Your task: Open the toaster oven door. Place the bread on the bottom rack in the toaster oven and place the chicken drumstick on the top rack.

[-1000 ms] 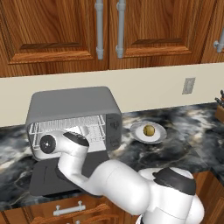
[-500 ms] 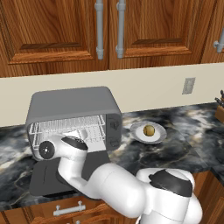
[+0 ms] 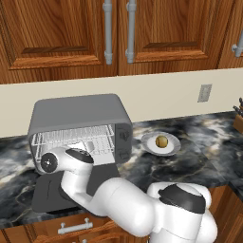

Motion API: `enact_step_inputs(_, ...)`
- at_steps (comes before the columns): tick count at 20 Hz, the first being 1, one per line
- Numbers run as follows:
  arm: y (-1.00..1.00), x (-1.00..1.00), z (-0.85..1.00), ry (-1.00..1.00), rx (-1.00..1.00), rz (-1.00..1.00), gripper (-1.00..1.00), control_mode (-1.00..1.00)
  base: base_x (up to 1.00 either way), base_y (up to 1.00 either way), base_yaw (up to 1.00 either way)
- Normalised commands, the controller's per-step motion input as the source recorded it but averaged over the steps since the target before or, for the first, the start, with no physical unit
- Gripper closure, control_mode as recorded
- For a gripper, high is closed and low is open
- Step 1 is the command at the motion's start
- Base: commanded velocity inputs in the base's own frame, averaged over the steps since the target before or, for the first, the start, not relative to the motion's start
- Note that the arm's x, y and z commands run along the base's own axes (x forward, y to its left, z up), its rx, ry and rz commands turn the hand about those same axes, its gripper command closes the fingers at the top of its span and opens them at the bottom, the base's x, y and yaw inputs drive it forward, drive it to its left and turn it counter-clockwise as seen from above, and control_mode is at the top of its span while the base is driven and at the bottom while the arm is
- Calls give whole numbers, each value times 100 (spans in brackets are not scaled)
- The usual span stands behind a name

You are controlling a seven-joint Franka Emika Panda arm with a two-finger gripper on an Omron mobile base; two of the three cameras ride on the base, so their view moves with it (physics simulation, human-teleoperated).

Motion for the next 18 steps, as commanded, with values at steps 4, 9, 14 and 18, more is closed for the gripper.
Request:
enact_step_inputs(4,0,0,-7,1,2,-2,-100,-100,0,0,0)
enact_step_inputs(9,0,5,-4,0,4,-5,-100,-100,0,0,0)
enact_step_inputs(14,0,13,-1,0,6,-7,-100,-100,0,0,0)
enact_step_inputs(18,0,7,-3,0,9,-9,-100,-100,0,0,0)
